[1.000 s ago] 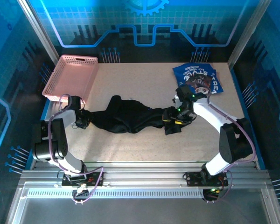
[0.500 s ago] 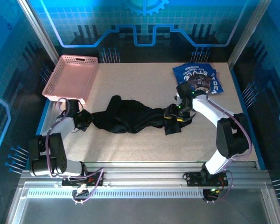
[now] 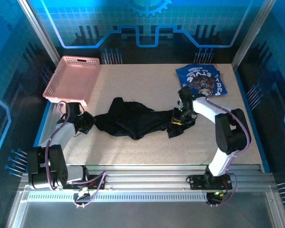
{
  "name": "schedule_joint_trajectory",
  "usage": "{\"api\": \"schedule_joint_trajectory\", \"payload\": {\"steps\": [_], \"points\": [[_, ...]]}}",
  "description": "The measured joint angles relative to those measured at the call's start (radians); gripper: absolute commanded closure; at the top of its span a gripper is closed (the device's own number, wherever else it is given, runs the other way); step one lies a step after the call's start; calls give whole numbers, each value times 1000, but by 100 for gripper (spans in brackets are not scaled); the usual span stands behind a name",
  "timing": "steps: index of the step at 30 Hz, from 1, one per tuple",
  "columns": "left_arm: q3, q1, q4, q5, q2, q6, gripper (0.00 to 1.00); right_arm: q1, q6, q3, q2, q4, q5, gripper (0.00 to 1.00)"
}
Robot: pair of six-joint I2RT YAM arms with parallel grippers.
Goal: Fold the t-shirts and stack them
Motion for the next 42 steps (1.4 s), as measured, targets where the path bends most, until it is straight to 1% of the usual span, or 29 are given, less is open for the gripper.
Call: {"api": "schedule_joint_trajectory", "payload": {"steps": [4,8,12,15,18,23,26,28,30,32,34,35,36,38,40,41,42], "points": [[17,0,-40,4,-35,2,100,-5,-9,58,-83,-30,25,98],[102,0,-88,10,-67,5,100,-21,-60,225,-185,-74,35,99],[209,0,-117,10,-82,6,100,-88,-108,347,-236,-104,23,100],[323,0,-140,10,-77,7,100,-166,-144,421,-227,-139,0,99],[472,0,-155,11,-47,23,100,-230,-187,541,-174,-183,-23,99],[726,2,-153,24,37,29,100,-266,-254,787,-74,-204,-67,95],[788,5,-127,39,59,29,100,-268,-285,841,-73,-194,-82,94],[784,6,-119,52,58,29,100,-268,-299,804,-103,-175,-95,93],[736,7,-98,63,44,29,100,-268,-305,679,-174,-142,-102,92],[629,8,-85,71,3,28,100,-269,-303,474,-280,-98,-106,85],[480,5,-79,75,-54,25,100,-268,-290,256,-389,-76,-104,81],[398,2,-80,77,-84,22,100,-269,-280,156,-435,-70,-96,75],[325,-4,-82,80,-109,20,100,-270,-270,66,-472,-69,-90,65],[165,-26,-84,82,-153,11,100,-278,-242,-98,-527,-74,-77,55],[44,-52,-98,81,-182,-5,100,-298,-212,-212,-547,-90,-63,43],[-8,-67,-106,81,-195,-8,100,-314,-198,-248,-552,-100,-61,38],[-36,-77,-113,81,-203,-10,100,-325,-185,-261,-555,-108,-61,36]]}}
